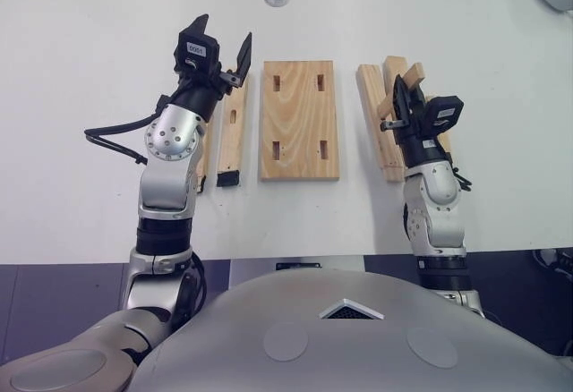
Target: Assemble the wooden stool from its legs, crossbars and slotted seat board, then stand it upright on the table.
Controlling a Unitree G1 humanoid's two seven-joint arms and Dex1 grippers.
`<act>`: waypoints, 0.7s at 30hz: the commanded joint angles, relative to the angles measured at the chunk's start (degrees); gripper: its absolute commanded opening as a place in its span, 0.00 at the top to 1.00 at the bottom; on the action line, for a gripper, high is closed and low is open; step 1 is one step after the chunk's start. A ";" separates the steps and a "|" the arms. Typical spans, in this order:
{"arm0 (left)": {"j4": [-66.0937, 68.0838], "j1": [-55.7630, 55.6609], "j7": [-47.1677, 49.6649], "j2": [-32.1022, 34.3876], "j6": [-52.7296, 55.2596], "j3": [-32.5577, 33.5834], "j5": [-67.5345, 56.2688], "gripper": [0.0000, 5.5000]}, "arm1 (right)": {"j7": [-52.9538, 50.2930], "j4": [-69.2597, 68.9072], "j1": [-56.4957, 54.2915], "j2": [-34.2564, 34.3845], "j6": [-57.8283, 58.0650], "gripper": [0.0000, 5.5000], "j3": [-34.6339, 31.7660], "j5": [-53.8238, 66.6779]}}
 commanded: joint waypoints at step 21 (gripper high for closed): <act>1.12 -1.39 1.49 -1.12 -1.32 -0.22 1.65 0.33 | 0.89 -12.63 6.79 -4.05 11.64 0.39 1.55 -6.27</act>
